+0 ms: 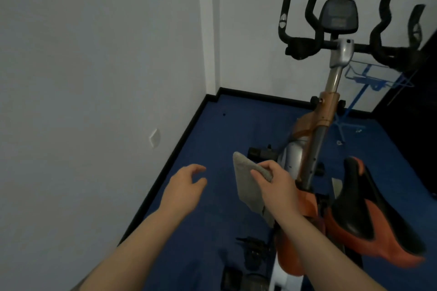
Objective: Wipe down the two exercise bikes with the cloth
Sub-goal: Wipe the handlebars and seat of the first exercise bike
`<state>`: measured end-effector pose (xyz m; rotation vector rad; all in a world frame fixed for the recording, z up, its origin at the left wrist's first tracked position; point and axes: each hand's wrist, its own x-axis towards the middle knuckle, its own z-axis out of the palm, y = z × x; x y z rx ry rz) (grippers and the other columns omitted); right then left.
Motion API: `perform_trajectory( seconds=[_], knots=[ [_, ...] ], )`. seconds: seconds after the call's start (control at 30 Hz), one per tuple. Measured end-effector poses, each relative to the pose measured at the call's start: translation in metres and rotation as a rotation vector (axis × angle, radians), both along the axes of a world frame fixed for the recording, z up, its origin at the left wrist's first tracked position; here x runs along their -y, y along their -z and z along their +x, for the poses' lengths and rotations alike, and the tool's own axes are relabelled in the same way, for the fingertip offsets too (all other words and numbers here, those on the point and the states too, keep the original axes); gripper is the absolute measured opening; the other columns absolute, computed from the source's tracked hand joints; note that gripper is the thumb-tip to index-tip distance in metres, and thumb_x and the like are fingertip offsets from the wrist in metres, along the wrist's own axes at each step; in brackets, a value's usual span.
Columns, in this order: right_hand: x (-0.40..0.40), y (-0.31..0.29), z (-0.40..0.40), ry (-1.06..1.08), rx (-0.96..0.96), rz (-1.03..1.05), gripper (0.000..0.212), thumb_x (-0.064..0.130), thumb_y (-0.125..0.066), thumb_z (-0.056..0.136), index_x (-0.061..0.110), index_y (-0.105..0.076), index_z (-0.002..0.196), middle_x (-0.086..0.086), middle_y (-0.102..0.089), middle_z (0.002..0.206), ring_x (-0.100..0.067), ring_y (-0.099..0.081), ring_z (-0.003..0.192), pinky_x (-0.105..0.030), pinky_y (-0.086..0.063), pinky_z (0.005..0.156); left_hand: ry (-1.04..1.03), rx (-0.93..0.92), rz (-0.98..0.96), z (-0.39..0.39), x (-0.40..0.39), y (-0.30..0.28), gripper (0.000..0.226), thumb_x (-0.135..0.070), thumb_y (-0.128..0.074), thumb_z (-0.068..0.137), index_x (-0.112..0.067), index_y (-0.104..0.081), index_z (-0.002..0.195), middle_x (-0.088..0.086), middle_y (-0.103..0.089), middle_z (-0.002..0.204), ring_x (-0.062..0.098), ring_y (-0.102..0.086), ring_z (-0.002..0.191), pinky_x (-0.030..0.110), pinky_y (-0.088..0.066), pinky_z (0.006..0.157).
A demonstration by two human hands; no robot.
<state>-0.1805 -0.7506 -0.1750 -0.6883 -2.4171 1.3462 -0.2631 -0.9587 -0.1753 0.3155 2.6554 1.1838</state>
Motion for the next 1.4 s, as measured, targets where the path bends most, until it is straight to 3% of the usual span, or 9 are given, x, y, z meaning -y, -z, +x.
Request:
perform_trajectory(
  seconds=[0.23,0.47,0.57,0.73,0.87,1.03,1.23,1.4],
  knots=[
    [0.018,0.006,-0.105,0.097,0.047,0.064,0.009,0.039,-0.065,0.089,0.039,-0.060,0.082,0.019,-0.064,0.079,0.003,-0.057,0.075,-0.024,-0.045,0.058,0.199,0.017,0.052,-0.141,-0.014,0.004,0.030,-0.024,-0.060,0.091,-0.032,-0.061,0.120,-0.011,-0.058,0.127,0.006,-0.054,0.113,0.022,-0.039,0.090],
    [0.018,-0.014,-0.183,0.278,0.062,0.024,0.007,0.037,-0.066,0.089,0.036,-0.061,0.084,0.017,-0.065,0.081,-0.001,-0.059,0.081,-0.031,-0.052,0.067,0.333,-0.025,0.027,-0.280,-0.026,-0.022,0.029,-0.016,-0.062,0.091,-0.023,-0.064,0.119,-0.003,-0.063,0.124,0.012,-0.057,0.114,0.026,-0.042,0.097],
    [0.004,-0.024,-0.192,0.388,0.023,0.030,0.008,0.037,-0.067,0.088,0.038,-0.061,0.083,0.020,-0.065,0.080,0.003,-0.059,0.079,-0.027,-0.050,0.064,0.445,0.006,0.054,-0.294,-0.060,-0.026,0.030,-0.016,-0.060,0.092,-0.023,-0.063,0.121,-0.004,-0.061,0.126,0.012,-0.056,0.117,0.032,-0.044,0.103],
    [-0.037,-0.037,-0.188,0.536,0.040,0.071,0.011,0.038,-0.069,0.087,0.040,-0.061,0.079,0.022,-0.064,0.078,0.010,-0.057,0.080,-0.024,-0.049,0.060,0.675,0.063,0.046,-0.281,-0.130,-0.022,0.029,-0.022,-0.058,0.093,-0.030,-0.061,0.121,-0.010,-0.058,0.126,0.005,-0.052,0.111,0.025,-0.043,0.096],
    [-0.079,-0.048,-0.196,0.624,-0.010,0.114,0.009,0.037,-0.069,0.087,0.039,-0.064,0.080,0.021,-0.065,0.077,0.004,-0.060,0.075,-0.033,-0.054,0.062,0.752,-0.002,0.045,-0.298,-0.190,-0.035,0.031,-0.023,-0.057,0.093,-0.029,-0.060,0.123,-0.011,-0.057,0.126,0.002,-0.050,0.107,0.019,-0.037,0.089],
    [-0.133,-0.055,-0.212,0.665,-0.042,0.103,0.006,0.038,-0.069,0.086,0.039,-0.065,0.082,0.016,-0.067,0.079,0.001,-0.062,0.075,-0.037,-0.057,0.064,0.772,-0.061,0.069,-0.332,-0.262,-0.058,0.031,-0.023,-0.057,0.093,-0.030,-0.060,0.124,-0.012,-0.056,0.129,0.003,-0.050,0.116,0.019,-0.036,0.091],
    [-0.182,-0.059,-0.240,0.726,-0.062,0.084,0.008,0.035,-0.070,0.086,0.037,-0.064,0.080,0.013,-0.067,0.075,0.003,-0.061,0.073,-0.031,-0.055,0.060,0.788,-0.003,0.161,-0.348,-0.309,-0.049,0.031,-0.023,-0.057,0.095,-0.034,-0.059,0.123,-0.015,-0.056,0.128,0.002,-0.049,0.119,0.018,-0.036,0.093],
    [-0.217,-0.061,-0.284,0.837,-0.159,0.037,0.006,0.033,-0.069,0.087,0.029,-0.065,0.084,0.012,-0.065,0.083,0.003,-0.060,0.076,-0.011,-0.045,0.058,0.701,-0.076,0.292,-0.384,-0.349,-0.054,0.035,-0.014,-0.058,0.093,-0.029,-0.059,0.125,-0.012,-0.056,0.127,0.005,-0.051,0.118,0.018,-0.036,0.093]
  ],
)
